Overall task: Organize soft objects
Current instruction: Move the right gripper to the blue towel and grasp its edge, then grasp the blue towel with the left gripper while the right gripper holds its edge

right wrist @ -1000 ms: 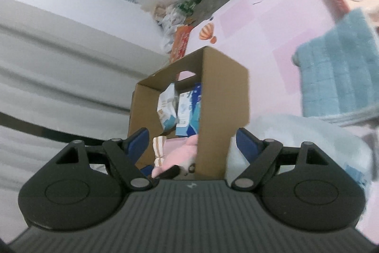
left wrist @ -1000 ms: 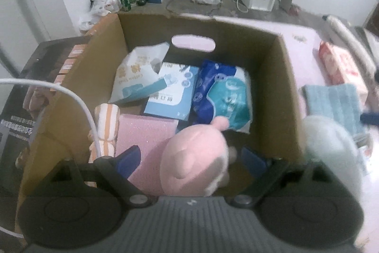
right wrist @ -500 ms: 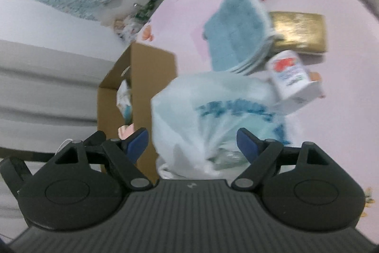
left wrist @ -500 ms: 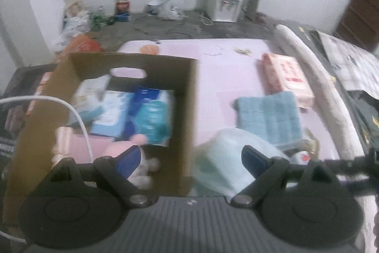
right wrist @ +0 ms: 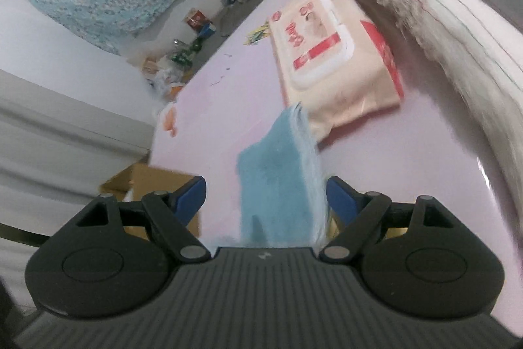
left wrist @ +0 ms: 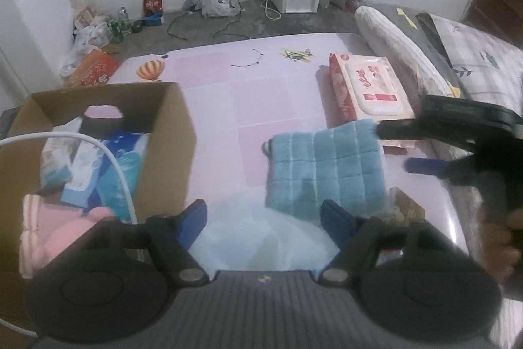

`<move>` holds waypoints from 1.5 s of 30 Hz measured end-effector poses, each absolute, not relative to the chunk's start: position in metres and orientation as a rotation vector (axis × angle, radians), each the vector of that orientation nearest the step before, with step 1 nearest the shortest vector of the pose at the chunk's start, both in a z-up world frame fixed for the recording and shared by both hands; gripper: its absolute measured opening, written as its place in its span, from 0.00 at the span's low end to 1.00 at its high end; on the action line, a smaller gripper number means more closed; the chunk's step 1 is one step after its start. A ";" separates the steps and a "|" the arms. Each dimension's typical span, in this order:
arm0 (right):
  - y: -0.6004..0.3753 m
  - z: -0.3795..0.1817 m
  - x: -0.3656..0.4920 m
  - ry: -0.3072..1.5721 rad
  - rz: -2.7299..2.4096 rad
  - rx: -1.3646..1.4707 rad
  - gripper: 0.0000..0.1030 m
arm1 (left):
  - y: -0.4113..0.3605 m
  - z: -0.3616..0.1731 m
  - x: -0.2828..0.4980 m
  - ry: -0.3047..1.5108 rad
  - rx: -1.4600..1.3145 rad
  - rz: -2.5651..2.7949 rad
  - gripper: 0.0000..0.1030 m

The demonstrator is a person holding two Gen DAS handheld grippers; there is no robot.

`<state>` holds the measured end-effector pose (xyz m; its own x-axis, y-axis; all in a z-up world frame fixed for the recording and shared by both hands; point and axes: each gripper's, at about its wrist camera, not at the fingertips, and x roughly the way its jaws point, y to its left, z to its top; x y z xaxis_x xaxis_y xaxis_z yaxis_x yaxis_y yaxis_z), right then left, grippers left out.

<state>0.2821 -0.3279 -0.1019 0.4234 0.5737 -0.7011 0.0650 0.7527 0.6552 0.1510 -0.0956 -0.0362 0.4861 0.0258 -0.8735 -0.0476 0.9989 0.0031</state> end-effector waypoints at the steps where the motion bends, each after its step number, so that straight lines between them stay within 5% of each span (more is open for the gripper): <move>1: -0.327 -0.110 0.293 1.114 0.354 0.661 0.77 | -0.101 -0.039 0.155 1.068 -0.024 0.044 0.70; 5: -0.319 -0.138 0.322 1.162 0.368 0.620 0.69 | -0.114 -0.050 0.164 1.097 -0.019 0.040 0.65; 10: -0.312 -0.151 0.333 1.202 0.414 0.584 0.18 | -0.121 -0.055 0.166 1.114 -0.015 0.043 0.62; 13: -0.317 -0.148 0.330 1.187 0.432 0.602 0.08 | -0.121 -0.053 0.164 1.118 -0.021 0.050 0.62; 29: -0.420 -0.104 0.230 1.150 0.346 0.933 0.06 | -0.153 -0.032 0.137 1.173 -0.065 -0.093 0.62; 45: -0.527 -0.093 0.117 1.254 0.104 0.746 0.06 | -0.272 -0.097 0.112 1.324 0.004 -0.327 0.54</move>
<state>0.1173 -0.5268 -0.0932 0.3397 0.4608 -0.8199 0.3189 0.7637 0.5613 0.1124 -0.2719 -0.0971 0.2058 -0.2321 -0.9507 0.2366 0.9544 -0.1818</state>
